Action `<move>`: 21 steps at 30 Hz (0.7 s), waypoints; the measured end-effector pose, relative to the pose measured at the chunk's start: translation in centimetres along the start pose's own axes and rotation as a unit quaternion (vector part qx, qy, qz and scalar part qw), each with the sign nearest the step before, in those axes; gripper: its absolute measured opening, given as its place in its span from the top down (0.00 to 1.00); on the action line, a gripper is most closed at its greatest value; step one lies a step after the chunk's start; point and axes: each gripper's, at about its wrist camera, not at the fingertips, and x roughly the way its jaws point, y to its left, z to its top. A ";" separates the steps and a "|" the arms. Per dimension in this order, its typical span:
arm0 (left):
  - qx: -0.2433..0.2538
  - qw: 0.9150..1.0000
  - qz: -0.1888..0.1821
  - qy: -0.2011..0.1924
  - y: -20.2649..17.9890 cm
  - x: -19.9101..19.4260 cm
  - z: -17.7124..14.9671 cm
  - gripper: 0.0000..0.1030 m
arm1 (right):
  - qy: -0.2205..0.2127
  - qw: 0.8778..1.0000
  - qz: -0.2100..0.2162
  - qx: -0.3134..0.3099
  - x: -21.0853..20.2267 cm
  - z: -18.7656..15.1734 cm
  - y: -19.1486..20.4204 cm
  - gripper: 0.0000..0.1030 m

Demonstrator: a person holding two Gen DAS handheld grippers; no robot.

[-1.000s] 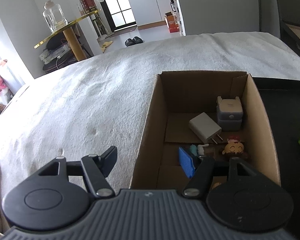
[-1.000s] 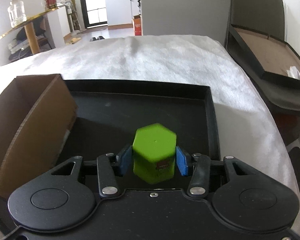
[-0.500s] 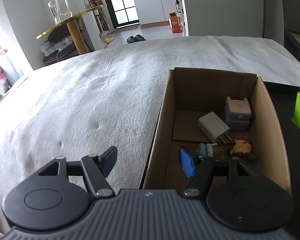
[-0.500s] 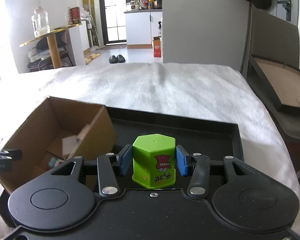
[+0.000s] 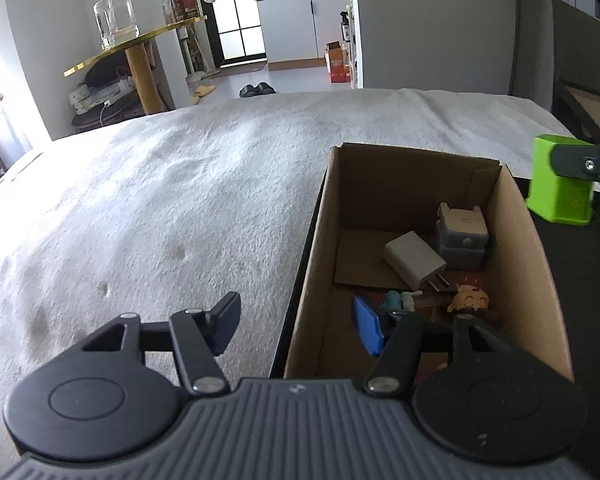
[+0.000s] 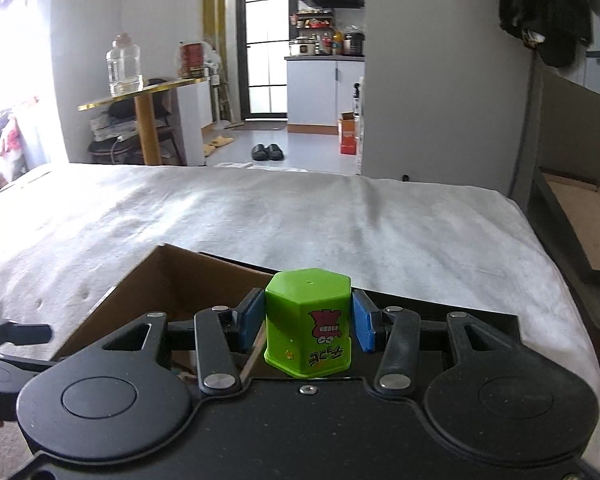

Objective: Organize rigid objects
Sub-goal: 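Lift the green cup into the box and open the right gripper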

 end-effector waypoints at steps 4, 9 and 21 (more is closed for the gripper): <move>-0.007 1.000 -0.011 0.004 0.4 0.2 -0.2 0.53 | -0.003 1.000 0.019 -0.012 -0.1 0.1 1.6 0.55; -0.017 0.999 -0.030 0.011 0.8 0.6 -0.2 0.69 | 0.007 0.998 0.051 -0.032 0.3 0.0 3.6 0.55; -0.021 0.998 -0.052 0.014 1.0 1.2 -0.4 0.89 | 0.034 0.994 0.083 -0.060 3.5 -0.6 6.6 0.55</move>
